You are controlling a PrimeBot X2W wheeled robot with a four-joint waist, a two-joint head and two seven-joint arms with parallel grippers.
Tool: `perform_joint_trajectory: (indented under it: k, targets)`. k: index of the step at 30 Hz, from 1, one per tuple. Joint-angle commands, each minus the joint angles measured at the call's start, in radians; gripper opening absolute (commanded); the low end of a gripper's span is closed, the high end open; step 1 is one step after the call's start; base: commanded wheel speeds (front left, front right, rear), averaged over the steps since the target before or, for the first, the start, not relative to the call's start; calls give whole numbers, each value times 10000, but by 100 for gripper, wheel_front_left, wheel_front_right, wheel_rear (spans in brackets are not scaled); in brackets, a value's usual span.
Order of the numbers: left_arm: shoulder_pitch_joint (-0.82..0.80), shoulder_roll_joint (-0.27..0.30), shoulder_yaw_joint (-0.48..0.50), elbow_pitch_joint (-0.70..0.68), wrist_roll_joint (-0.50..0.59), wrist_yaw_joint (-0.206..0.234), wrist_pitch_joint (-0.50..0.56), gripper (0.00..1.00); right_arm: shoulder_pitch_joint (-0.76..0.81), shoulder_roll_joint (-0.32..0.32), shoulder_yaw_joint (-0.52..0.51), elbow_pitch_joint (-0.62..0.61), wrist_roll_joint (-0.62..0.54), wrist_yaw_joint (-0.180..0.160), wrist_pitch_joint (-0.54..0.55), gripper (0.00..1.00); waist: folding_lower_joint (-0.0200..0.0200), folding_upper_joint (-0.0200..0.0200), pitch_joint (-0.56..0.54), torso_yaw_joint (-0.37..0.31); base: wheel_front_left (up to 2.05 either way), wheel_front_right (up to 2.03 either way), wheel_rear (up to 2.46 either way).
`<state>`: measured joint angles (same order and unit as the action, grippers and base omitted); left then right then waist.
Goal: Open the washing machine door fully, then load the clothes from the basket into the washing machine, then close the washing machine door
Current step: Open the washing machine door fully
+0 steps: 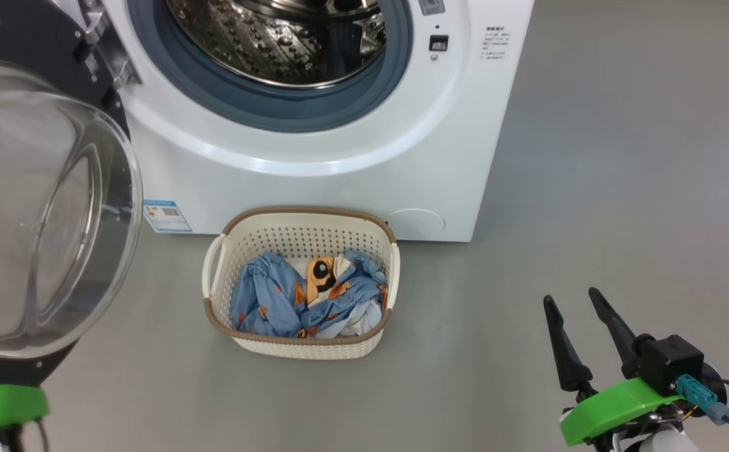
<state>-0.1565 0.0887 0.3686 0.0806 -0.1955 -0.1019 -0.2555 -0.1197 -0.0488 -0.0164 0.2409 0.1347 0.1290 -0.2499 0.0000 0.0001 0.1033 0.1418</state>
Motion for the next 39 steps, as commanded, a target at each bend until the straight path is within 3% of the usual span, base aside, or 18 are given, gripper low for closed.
perform_joint_trajectory:
  k: [1, 7, 8, 9, 10, 13, 14, 15, 16, 30, 39]
  targets:
    - [117, 173, 42, -469, 177, -66, -62, 0, 13, -14, 211, -252, 149, 17, -118, 100, 0, -1, -143, -62, 0, 0, 0]
    - [762, -59, -808, -956, 282, -216, -62, 0, 181, -14, 253, -319, 195, 17, -118, 100, 0, -1, -360, -309, 0, 0, 0]
    - [869, -77, -928, -984, 313, -227, -62, 9, 207, -14, 255, -339, 198, 17, -118, 100, 0, -1, -398, -369, 0, 0, 0]
    - [963, -97, -1016, -1008, 324, -234, -62, 29, 234, -14, 259, -355, 219, 17, -118, 100, 0, -1, -427, -436, 0, 0, 0]
    - [1048, -117, -1084, -1023, 328, -240, -62, 42, 260, -14, 270, -367, 222, 17, -118, 100, 0, -1, -456, -505, 0, 0, 0]
    - [1217, -140, -1220, -963, 344, -250, -62, 49, 320, -14, 287, -377, 241, 17, -118, 100, 0, -1, -524, -651, 0, 0, 0]
    - [1276, -149, -1260, -942, 340, -254, -62, 60, 348, -14, 292, -380, 231, 17, -118, 100, 0, -1, -554, -726, 0, 0, 0]
    - [1312, -157, -1292, -959, 348, -258, -62, 86, 372, -14, 292, -386, 233, 17, -118, 100, 0, -1, -586, -803, 0, 0, 0]
    - [1346, -172, -1289, -980, 341, -260, -62, 100, 399, -14, 288, -395, 213, 17, -118, 100, 0, -1, -626, -879, 0, 0, 0]
    - [2190, -49, -2166, -509, 704, -283, -62, 100, 702, -14, 418, -993, -32, 17, -118, 100, 0, -1, -906, -2078, 0, 0, 0]
    - [2382, -42, -2187, -153, 709, -285, -63, 100, 972, -14, 482, -1183, -127, 17, -118, 100, 0, -1, -938, -2223, 0, 0, 0]
